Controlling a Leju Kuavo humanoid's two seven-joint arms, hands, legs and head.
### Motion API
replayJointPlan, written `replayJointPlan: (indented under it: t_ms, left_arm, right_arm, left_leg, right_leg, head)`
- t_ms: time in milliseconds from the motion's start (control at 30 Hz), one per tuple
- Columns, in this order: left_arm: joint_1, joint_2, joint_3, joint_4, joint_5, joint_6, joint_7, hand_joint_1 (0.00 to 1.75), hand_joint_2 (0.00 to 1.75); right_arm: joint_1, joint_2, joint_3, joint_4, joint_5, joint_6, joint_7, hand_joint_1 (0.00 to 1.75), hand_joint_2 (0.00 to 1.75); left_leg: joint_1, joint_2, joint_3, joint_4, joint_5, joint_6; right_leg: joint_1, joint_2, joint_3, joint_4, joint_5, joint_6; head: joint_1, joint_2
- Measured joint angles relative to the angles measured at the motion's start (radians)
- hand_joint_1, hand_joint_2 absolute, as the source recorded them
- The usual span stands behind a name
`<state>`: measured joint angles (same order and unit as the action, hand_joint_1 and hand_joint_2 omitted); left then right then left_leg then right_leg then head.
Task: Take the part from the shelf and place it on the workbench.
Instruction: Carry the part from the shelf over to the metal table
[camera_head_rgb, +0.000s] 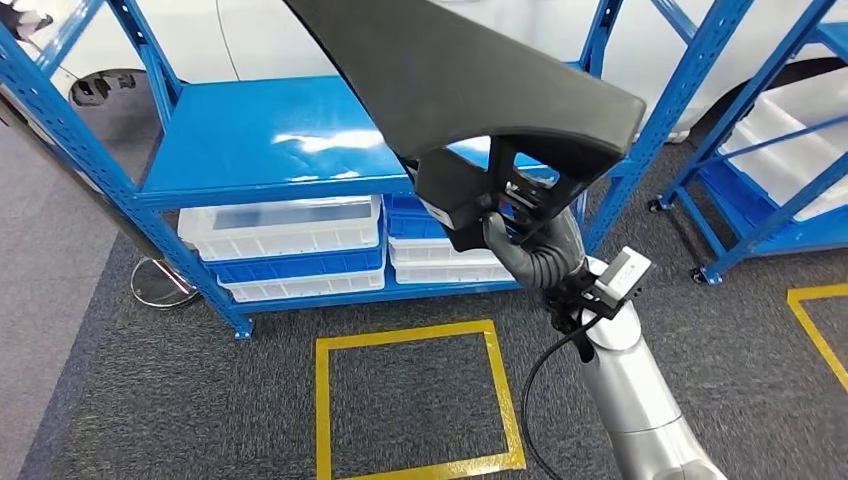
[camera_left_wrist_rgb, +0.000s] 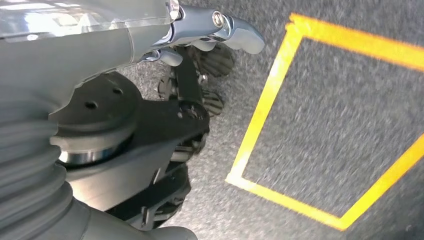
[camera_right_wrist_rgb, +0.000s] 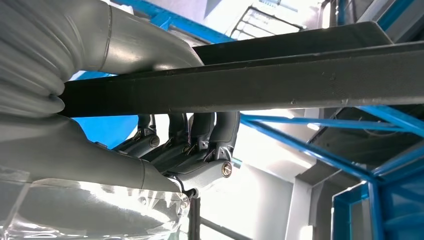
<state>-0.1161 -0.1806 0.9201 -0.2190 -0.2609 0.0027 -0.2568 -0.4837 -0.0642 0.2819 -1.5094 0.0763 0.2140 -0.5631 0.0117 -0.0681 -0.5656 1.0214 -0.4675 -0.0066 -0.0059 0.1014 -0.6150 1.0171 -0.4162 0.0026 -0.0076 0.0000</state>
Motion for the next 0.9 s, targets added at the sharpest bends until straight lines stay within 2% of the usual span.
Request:
replayJointPlan:
  t_ms: [67, 133, 200, 233, 267, 300, 333, 367, 433, 467, 500, 567, 600, 633, 667, 700, 733, 767, 800, 833, 867, 900]
  left_arm:
    - [0.0, -0.001, 0.0, 0.0, 0.0, 0.001, -0.001, 0.0, 1.75]
    - [-0.001, -0.002, 0.0, 0.0, 0.0, 0.001, -0.003, 0.0, 1.75]
    - [0.0, -0.003, 0.0, 0.0, 0.0, 0.002, -0.005, 0.0, 1.75]
    - [0.002, -0.003, 0.0, 0.0, 0.0, 0.002, -0.005, 0.0, 1.75]
    - [0.003, -0.002, 0.0, 0.0, 0.0, 0.003, -0.005, 0.0, 1.75]
    - [0.003, -0.002, 0.0, 0.0, 0.0, 0.004, -0.005, 0.0, 1.75]
    - [0.003, -0.002, 0.0, 0.0, 0.0, 0.004, -0.005, 0.0, 1.75]
    - [0.002, -0.002, 0.0, 0.0, 0.0, 0.005, -0.006, 0.0, 1.75]
    - [0.001, -0.003, 0.0, 0.0, 0.0, 0.006, -0.006, 0.0, 1.75]
    - [0.001, -0.003, 0.0, 0.0, 0.0, 0.006, -0.006, 0.0, 1.75]
    - [0.001, -0.004, 0.0, 0.0, 0.0, 0.007, -0.007, 0.0, 1.75]
    - [-0.001, -0.004, 0.0, 0.0, 0.0, 0.009, -0.007, 0.0, 1.75]
    - [-0.002, -0.004, 0.0, 0.0, 0.0, 0.009, -0.007, 0.0, 1.75]
    - [-0.003, -0.004, 0.0, 0.0, -0.001, 0.01, -0.007, 0.0, 1.75]
    - [-0.003, -0.004, 0.0, 0.0, -0.001, 0.01, -0.007, 0.0, 1.75]
    - [-0.002, -0.004, 0.0, 0.0, -0.002, 0.011, -0.007, 0.0, 1.75]
    - [0.0, -0.004, 0.0, 0.0, -0.002, 0.012, -0.007, 0.0, 1.75]
    - [0.002, -0.004, 0.0, 0.0, -0.003, 0.012, -0.007, 0.0, 1.75]
    - [0.004, -0.004, 0.0, 0.0, -0.004, 0.014, -0.007, 0.0, 1.75]
    - [0.004, -0.003, 0.0, 0.0, -0.004, 0.014, -0.007, 0.0, 1.75]
    - [0.004, -0.003, 0.0, 0.0, -0.005, 0.015, -0.007, 0.0, 1.75]
    - [0.003, -0.003, 0.0, 0.0, -0.006, 0.015, -0.007, 0.0, 1.75]
  right_arm:
    - [0.005, -0.002, -0.001, -0.003, 0.0, 0.0, 0.0, 1.75, 1.75]
    - [0.006, -0.005, -0.002, -0.008, 0.0, 0.0, 0.0, 1.75, 1.75]
    - [0.007, -0.006, -0.002, -0.012, 0.0, -0.001, 0.0, 1.75, 1.75]
    - [0.009, -0.006, -0.002, -0.013, 0.0, -0.001, 0.0, 1.75, 1.75]
    - [0.012, -0.006, -0.002, -0.013, 0.0, -0.001, 0.0, 1.75, 1.75]
    - [0.015, -0.007, -0.002, -0.013, 0.0, -0.001, 0.0, 1.75, 1.75]
    - [0.017, -0.008, -0.003, -0.014, 0.0, 0.0, 0.0, 1.75, 1.75]
    - [0.017, -0.009, -0.003, -0.015, 0.0, 0.0, 0.0, 1.75, 1.75]
    - [0.015, -0.009, -0.005, -0.021, 0.0, 0.0, 0.0, 1.75, 1.75]
    - [0.015, -0.009, -0.005, -0.024, 0.0, 0.0, 0.0, 1.75, 1.75]
    - [0.015, -0.01, -0.006, -0.025, 0.0, 0.001, 0.0, 1.75, 1.75]
    - [0.016, -0.01, -0.007, -0.027, 0.0, 0.001, 0.0, 1.75, 1.75]
    - [0.016, -0.011, -0.007, -0.029, 0.0, 0.001, 0.0, 1.75, 1.75]
    - [0.016, -0.011, -0.007, -0.03, 0.0, 0.001, 0.0, 1.75, 1.75]
    - [0.016, -0.01, -0.007, -0.032, 0.0, 0.001, 0.0, 1.75, 1.75]
    - [0.016, -0.01, -0.007, -0.033, 0.0, 0.001, 0.0, 1.75, 1.75]
    - [0.018, -0.009, -0.007, -0.033, 0.0, 0.001, 0.0, 1.75, 1.75]
    - [0.021, -0.009, -0.007, -0.033, 0.0, 0.002, 0.0, 1.75, 1.75]
    - [0.024, -0.009, -0.007, -0.033, 0.0, 0.002, 0.0, 1.75, 1.75]
    - [0.027, -0.009, -0.007, -0.033, 0.0, 0.002, 0.0, 1.75, 1.75]
    - [0.028, -0.009, -0.007, -0.033, 0.0, 0.002, 0.0, 1.75, 1.75]
    - [0.028, -0.009, -0.007, -0.035, 0.0, 0.002, 0.0, 1.75, 1.75]
  left_leg:
    - [0.002, 0.02, 0.001, -0.008, 0.005, 0.01]
    - [0.006, 0.044, 0.003, -0.019, 0.013, 0.023]
    - [0.006, 0.069, 0.003, -0.024, 0.016, 0.03]
    - [0.005, 0.081, 0.001, -0.023, 0.016, 0.03]
    - [0.004, 0.093, 0.001, -0.023, 0.016, 0.03]
    - [0.004, 0.105, 0.0, -0.023, 0.016, 0.029]
    - [0.004, 0.117, 0.001, -0.022, 0.015, 0.028]
    - [0.004, 0.127, 0.002, -0.022, 0.014, 0.026]
    - [0.0, 0.146, 0.004, -0.019, 0.009, 0.018]
    - [-0.003, 0.154, 0.005, -0.018, 0.007, 0.013]
    - [-0.006, 0.163, 0.006, -0.017, 0.006, 0.008]
    - [-0.006, 0.176, 0.008, -0.018, 0.003, -0.003]
    - [-0.005, 0.166, 0.007, -0.013, -0.004, -0.01]
    - [-0.003, 0.147, 0.0, 0.008, -0.02, -0.015]
    - [-0.001, 0.122, -0.018, 0.05, -0.048, -0.019]
    - [0.001, 0.097, -0.045, 0.114, -0.083, -0.02]
    - [0.002, 0.084, -0.078, 0.189, -0.117, -0.022]
    - [0.002, 0.079, -0.108, 0.253, -0.139, -0.023]
    - [0.002, 0.076, -0.125, 0.288, -0.141, -0.024]
    - [0.002, 0.075, -0.122, 0.279, -0.121, -0.023]
    - [0.003, 0.07, -0.102, 0.231, -0.084, -0.022]
    - [0.005, 0.051, -0.072, 0.159, -0.043, -0.019]
  right_leg:
    - [-0.002, 0.012, -0.007, 0.0, 0.004, 0.013]
    - [0.002, -0.022, -0.028, 0.042, -0.026, 0.023]
    - [0.0, -0.073, -0.084, 0.163, -0.092, 0.031]
    - [-0.003, -0.085, -0.115, 0.231, -0.12, 0.035]
    - [-0.006, -0.091, -0.136, 0.278, -0.134, 0.039]
    - [-0.009, -0.095, -0.139, 0.289, -0.13, 0.041]
    - [-0.01, -0.099, -0.119, 0.256, -0.107, 0.042]
    - [-0.011, -0.111, -0.082, 0.188, -0.074, 0.041]
    - [-0.004, -0.15, -0.005, 0.045, -0.026, 0.03]
    - [0.001, -0.163, 0.014, 0.005, -0.016, 0.023]
    - [0.005, -0.166, 0.019, -0.009, -0.016, 0.016]
    - [0.006, -0.144, 0.015, -0.01, -0.013, 0.003]
    - [0.003, -0.134, 0.015, -0.013, -0.01, -0.003]
    - [0.001, -0.124, 0.016, -0.016, -0.007, -0.009]
    - [-0.003, -0.115, 0.017, -0.018, -0.005, -0.014]
    - [-0.002, -0.105, 0.016, -0.019, -0.004, -0.018]
    - [-0.002, -0.093, 0.015, -0.019, -0.003, -0.02]
    - [-0.001, -0.081, 0.015, -0.018, -0.003, -0.021]
    - [0.0, -0.068, 0.015, -0.017, -0.003, -0.022]
    - [0.0, -0.054, 0.015, -0.016, -0.003, -0.022]
    - [0.0, -0.039, 0.016, -0.014, -0.003, -0.021]
    - [-0.001, -0.026, 0.015, -0.011, -0.004, -0.019]
  head:
    - [0.0, 0.0]
    - [0.006, 0.0]
    - [0.014, 0.0]
    - [0.015, 0.0]
    - [0.015, 0.0]
    - [0.016, 0.0]
    - [0.016, 0.0]
    - [0.016, 0.0]
    - [0.015, 0.0]
    - [0.014, 0.0]
    - [0.014, 0.0]
    - [0.012, 0.0]
    - [0.012, 0.0]
    - [0.012, 0.0]
    - [0.011, 0.0]
    - [0.01, 0.0]
    - [0.01, 0.0]
    - [0.009, 0.0]
    - [0.009, 0.0]
    - [0.009, 0.0]
    - [0.009, 0.0]
    - [0.009, 0.0]
